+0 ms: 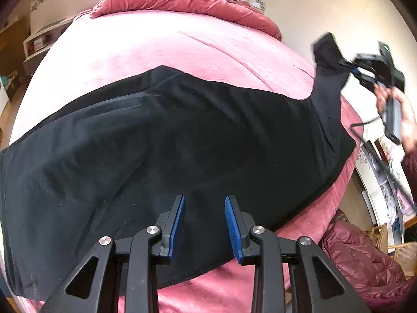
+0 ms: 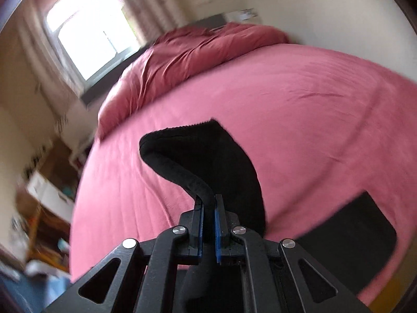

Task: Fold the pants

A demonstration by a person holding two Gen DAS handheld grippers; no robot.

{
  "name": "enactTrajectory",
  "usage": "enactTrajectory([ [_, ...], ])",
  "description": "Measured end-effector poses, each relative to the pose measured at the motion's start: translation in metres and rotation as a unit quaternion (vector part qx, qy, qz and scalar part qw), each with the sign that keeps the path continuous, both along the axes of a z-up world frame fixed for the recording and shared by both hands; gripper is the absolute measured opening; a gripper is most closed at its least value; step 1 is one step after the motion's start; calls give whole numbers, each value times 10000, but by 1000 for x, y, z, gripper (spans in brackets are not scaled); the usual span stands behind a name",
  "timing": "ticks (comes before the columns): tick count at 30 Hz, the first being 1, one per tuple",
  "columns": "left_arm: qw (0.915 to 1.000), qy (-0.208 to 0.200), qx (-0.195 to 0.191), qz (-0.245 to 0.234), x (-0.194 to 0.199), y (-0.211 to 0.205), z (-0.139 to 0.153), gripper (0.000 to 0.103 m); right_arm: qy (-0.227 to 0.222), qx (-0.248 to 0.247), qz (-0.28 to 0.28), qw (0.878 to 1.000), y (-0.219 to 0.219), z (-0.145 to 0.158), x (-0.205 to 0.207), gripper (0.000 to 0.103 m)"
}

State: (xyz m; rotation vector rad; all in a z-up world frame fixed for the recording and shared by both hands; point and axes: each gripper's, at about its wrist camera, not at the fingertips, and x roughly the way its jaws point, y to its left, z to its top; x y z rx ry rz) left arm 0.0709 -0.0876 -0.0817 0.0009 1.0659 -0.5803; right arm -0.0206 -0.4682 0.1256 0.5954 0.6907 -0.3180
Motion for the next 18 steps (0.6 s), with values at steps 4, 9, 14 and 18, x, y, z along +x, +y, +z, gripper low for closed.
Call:
enactTrajectory([
  [4, 9998, -69, 65, -162, -6, -10, 3, 32, -90, 323, -592, 9977, -34, -11, -65, 7],
  [9, 9994, 18, 198, -268, -7, -21, -1, 32, 65, 922, -1420, 9855, -74, -59, -128, 6],
  [14, 9981, -18, 393, -472, -8, -37, -2, 32, 215, 1424, -1879, 9716, -107, -114, -166, 6],
  [18, 9972, 14, 489, -565, -5, -49, -6, 32, 157, 1714, -1986, 9649, -116, -135, -182, 16],
])
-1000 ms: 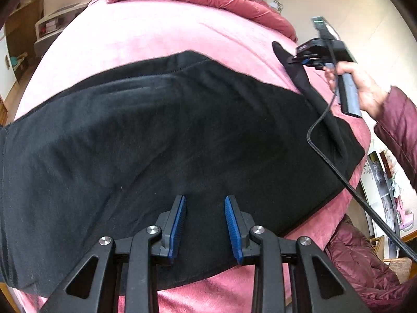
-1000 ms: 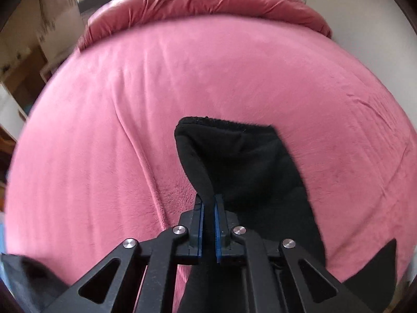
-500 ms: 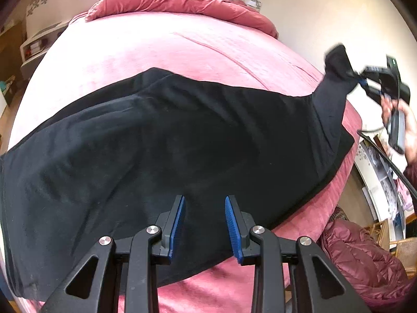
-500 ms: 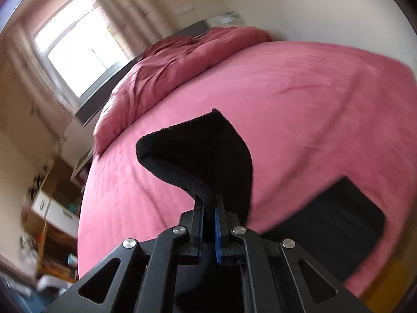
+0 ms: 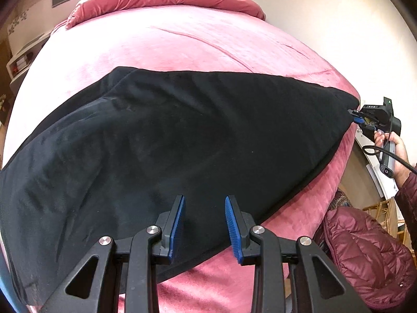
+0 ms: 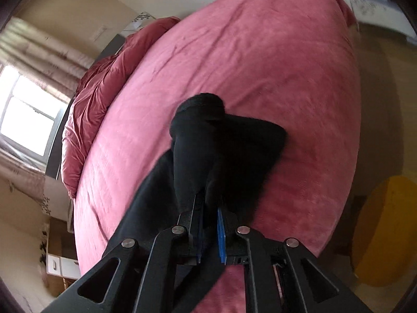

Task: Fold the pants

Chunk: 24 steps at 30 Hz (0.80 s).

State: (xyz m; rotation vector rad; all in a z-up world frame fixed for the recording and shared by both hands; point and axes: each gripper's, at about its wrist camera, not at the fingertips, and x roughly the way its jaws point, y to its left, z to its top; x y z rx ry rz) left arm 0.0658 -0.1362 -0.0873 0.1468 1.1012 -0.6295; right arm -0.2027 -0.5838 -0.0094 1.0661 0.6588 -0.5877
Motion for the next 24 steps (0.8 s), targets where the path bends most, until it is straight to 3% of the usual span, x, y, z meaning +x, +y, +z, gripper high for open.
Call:
enactTrajectory([
  [1, 10000, 2, 5, -13, 0, -1, -1, 32, -53, 59, -42, 10000, -3, -3, -2, 18],
  [5, 9999, 9, 45, -113, -3, -9, -5, 32, -234, 113, -124, 9996, -12, -7, -7, 46],
  [8, 9999, 26, 75, -142, -5, -12, -9, 32, -202, -49, -243, 9995, -21, -1, -8, 50],
  [10, 9999, 25, 70, -136, -7, -14, -8, 32, -72, -120, -281, 9995, -25, 4, -5, 41],
  [11, 9999, 14, 68, -120, -8, -14, -8, 32, 80, -216, -299, 9993, -29, 7, -3, 20],
  [12, 9999, 13, 67, -108, -6, -14, -7, 32, 168, -316, -286, 9989, -32, 10, -2, 7],
  [16, 10000, -4, 66, -64, -11, -8, -6, 32, 206, -651, -243, 9974, -33, 25, -2, 7],
  [19, 10000, 23, 45, 6, -10, -2, -8, 32, 403, -467, -127, 9980, -37, 12, -6, 7],
  [21, 10000, 6, 30, 44, -11, 1, -8, 32, 550, -402, -69, 9977, -38, 6, -9, 16],
  [22, 10000, -30, 31, 36, -12, 2, -8, 32, 413, -307, -129, 9986, -37, 6, -17, 21],
  [24, 9999, -130, 84, -63, -16, 1, -8, 32, 300, -260, -167, 9991, -33, 8, -28, 45],
])
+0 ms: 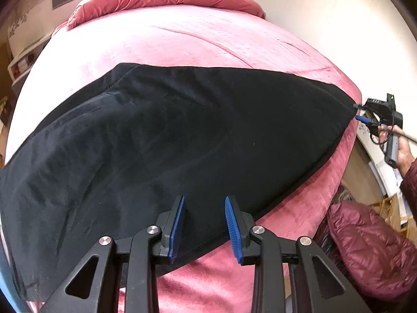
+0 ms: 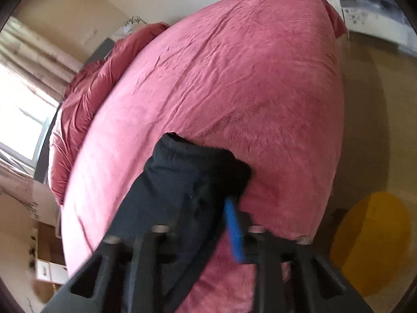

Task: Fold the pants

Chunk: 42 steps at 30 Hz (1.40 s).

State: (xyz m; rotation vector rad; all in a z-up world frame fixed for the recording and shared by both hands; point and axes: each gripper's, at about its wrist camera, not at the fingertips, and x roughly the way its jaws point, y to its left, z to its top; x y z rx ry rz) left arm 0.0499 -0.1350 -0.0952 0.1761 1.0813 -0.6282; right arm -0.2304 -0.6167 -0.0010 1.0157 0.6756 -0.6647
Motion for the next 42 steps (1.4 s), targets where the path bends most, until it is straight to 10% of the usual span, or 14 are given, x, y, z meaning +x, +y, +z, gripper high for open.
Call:
enactTrajectory([
  [11, 9956, -171, 28, -923, -31, -20, -15, 46, -414, 798, 1857, 9785, 113, -2, 21, 45],
  [18, 9961, -111, -116, -870, -21, -21, -22, 44, -107, 1039, 1816, 9778, 133, -26, 46, 40],
  [21, 9967, -88, -192, -778, -15, -17, -22, 23, -13, 961, 1705, 9807, 133, -29, 53, 15],
  [25, 9967, -104, -271, -754, -12, -9, -19, 4, 100, 551, 1899, 9802, 141, -15, 58, 8],
  [34, 9945, 90, -557, -881, -21, 12, -10, 0, 593, -46, 2363, 9699, 150, 9, 50, 6],
  [42, 9949, 250, -966, 140, -6, 62, 1, 12, 553, 352, 2247, 9722, 142, -10, 49, 14],
])
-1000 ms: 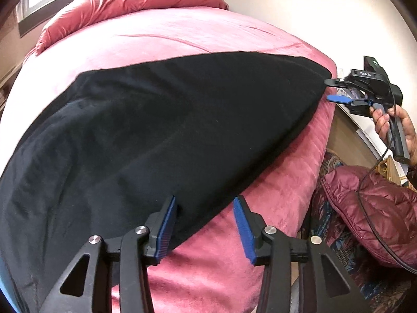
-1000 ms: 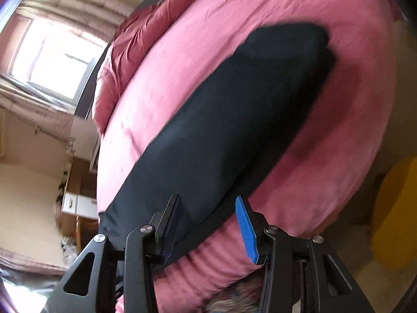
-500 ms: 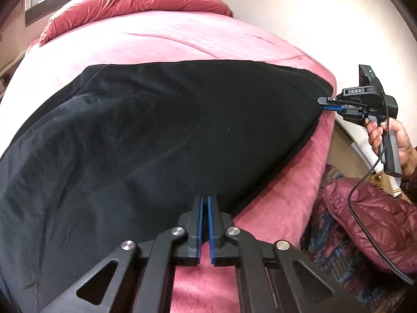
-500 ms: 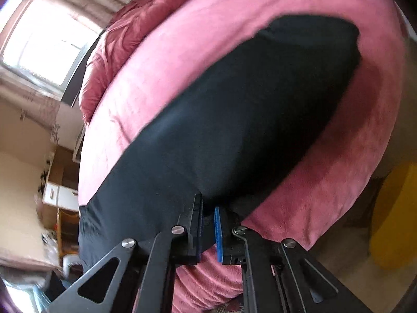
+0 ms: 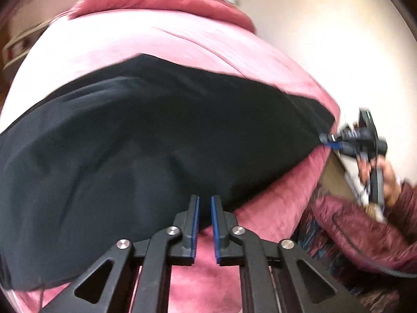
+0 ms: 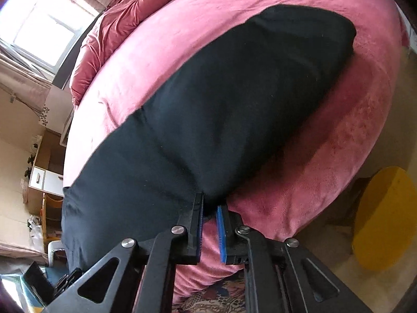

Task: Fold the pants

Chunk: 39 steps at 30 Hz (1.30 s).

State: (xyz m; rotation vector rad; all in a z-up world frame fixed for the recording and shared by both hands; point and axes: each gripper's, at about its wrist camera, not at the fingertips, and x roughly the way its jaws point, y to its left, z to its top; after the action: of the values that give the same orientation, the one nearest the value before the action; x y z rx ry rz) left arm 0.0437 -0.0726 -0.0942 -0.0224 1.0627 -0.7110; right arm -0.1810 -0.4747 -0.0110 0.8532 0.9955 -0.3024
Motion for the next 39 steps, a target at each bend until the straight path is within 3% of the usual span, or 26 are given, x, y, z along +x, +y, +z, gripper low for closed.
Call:
enactTrajectory([
  [3, 9988, -135, 164, 442, 6, 21, 6, 15, 35, -252, 330, 9991, 11, 15, 1, 15],
  [7, 9947, -149, 229, 989, 12, 49, 8, 19, -151, -530, 1536, 9866, 62, 38, 15, 15],
  [9, 9922, -86, 178, 1231, 13, 62, 8, 19, -189, -635, 2146, 9744, 95, 41, 28, 31],
  [11, 9894, -8, 123, 1444, 12, 72, 8, 23, -236, -680, 2742, 9590, 132, 40, 44, 45],
  [16, 9787, 385, 214, 2003, 10, 102, 7, 30, -215, -1334, 4172, 8987, 226, 31, 81, 45],
  [19, 9649, 766, 88, 2511, 6, 130, 3, 30, -189, -1744, 4748, 8624, 263, 25, 91, 46],
  [23, 9396, 1166, -340, 3200, -4, 171, -1, 30, -13, -2070, 5088, 8357, 291, 11, 102, 45],
  [25, 9305, 1208, -501, 3421, -9, 185, -1, 30, 38, -2178, 5113, 8313, 296, 6, 106, 39],
  [27, 9200, 1300, -619, 3645, -9, 199, -7, 30, 54, -2240, 5102, 8304, 296, 4, 109, 19],
  [31, 9041, 1546, -827, 3898, -9, 214, -18, 29, -67, -2204, 5090, 8321, 294, 6, 110, 10],
  [33, 9011, 1525, -854, 3969, -8, 216, -19, 27, -81, -2218, 5117, 8300, 292, 7, 108, 9],
  [37, 9045, 1304, -585, 4017, -12, 212, -9, 10, -146, -2183, 5175, 8272, 291, 9, 101, 7],
  [39, 9026, 1260, -552, 4079, -11, 216, -8, 10, -237, -2067, 5176, 8299, 291, 15, 98, 7],
])
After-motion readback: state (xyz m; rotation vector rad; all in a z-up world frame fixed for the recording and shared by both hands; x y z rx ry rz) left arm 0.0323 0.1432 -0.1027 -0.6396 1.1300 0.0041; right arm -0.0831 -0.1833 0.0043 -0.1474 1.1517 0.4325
